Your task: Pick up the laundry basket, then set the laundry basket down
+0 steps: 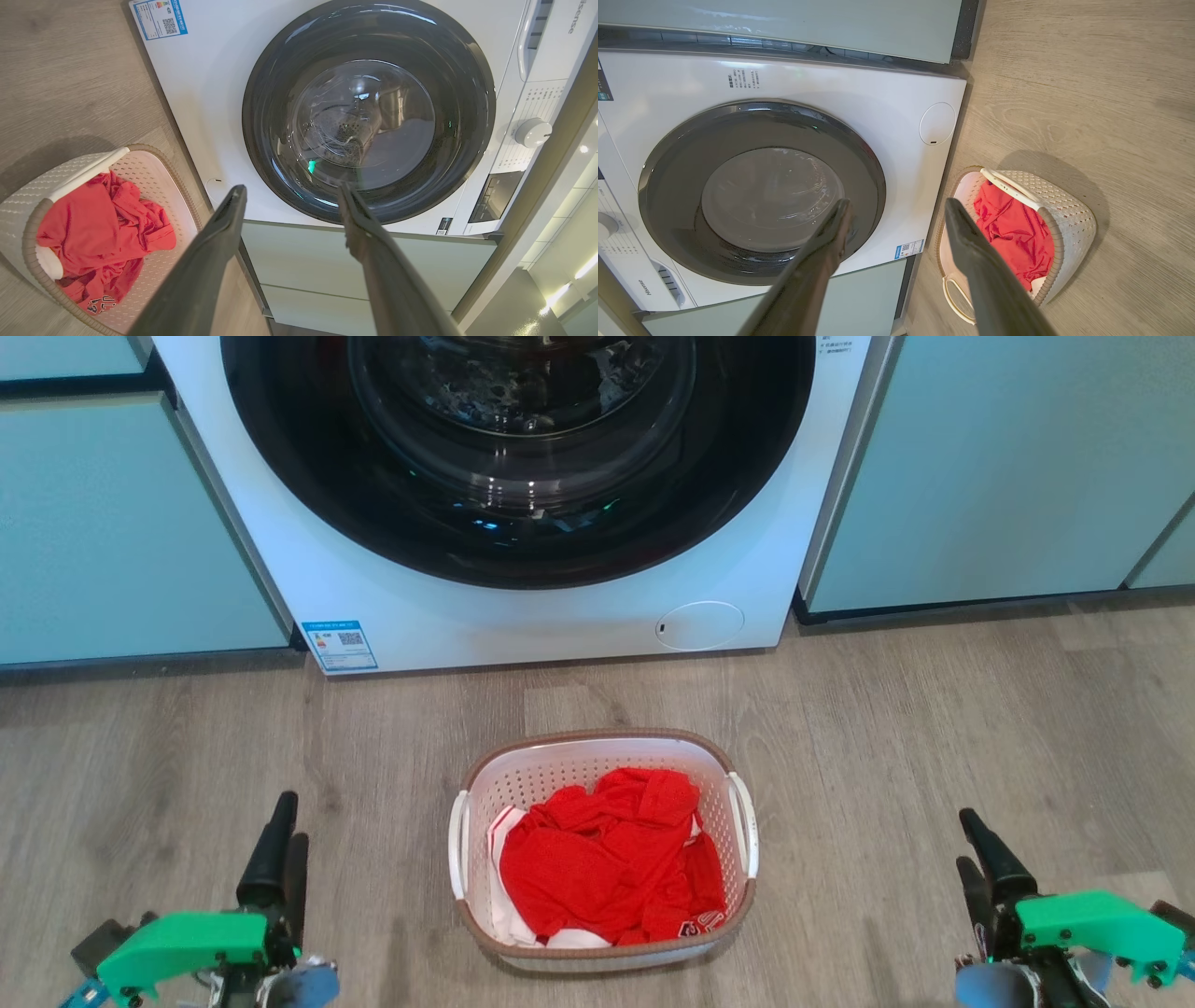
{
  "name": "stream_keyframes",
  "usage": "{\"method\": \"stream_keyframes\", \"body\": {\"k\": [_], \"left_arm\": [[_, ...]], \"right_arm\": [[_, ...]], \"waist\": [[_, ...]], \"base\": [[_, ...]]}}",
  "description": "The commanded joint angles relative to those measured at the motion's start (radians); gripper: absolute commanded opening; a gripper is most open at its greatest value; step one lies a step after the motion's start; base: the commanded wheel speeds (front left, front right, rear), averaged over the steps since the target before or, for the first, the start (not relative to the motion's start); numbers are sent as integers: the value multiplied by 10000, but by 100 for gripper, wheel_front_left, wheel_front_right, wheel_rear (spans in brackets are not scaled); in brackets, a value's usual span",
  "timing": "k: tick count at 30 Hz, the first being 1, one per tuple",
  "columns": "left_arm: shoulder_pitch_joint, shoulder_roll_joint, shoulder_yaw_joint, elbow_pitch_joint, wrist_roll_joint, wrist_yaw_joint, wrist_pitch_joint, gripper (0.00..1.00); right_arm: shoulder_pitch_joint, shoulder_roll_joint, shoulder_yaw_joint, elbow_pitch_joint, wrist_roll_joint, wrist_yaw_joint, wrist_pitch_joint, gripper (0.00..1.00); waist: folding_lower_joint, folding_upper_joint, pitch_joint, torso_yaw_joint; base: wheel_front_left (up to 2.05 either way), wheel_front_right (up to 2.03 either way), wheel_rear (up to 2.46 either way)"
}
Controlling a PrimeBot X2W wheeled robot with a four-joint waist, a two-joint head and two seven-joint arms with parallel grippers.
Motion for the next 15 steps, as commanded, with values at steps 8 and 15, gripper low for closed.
{"method": "stream_keyframes", "body": {"k": [8, 15], "left_arm": [[-502, 113, -74, -863, 1155, 178, -350, 100], [-529, 122, -283, -1208, 2281, 390, -555, 100]], "right_arm": [[-551, -82, 201, -799, -1395, -2, -366, 100], [-594, -91, 450, -1171, -2631, -3, -571, 100]], "waist": [[0, 0, 28, -25], [0, 0, 59, -48]], "base": [[0, 0, 0], [0, 0, 0]]}}
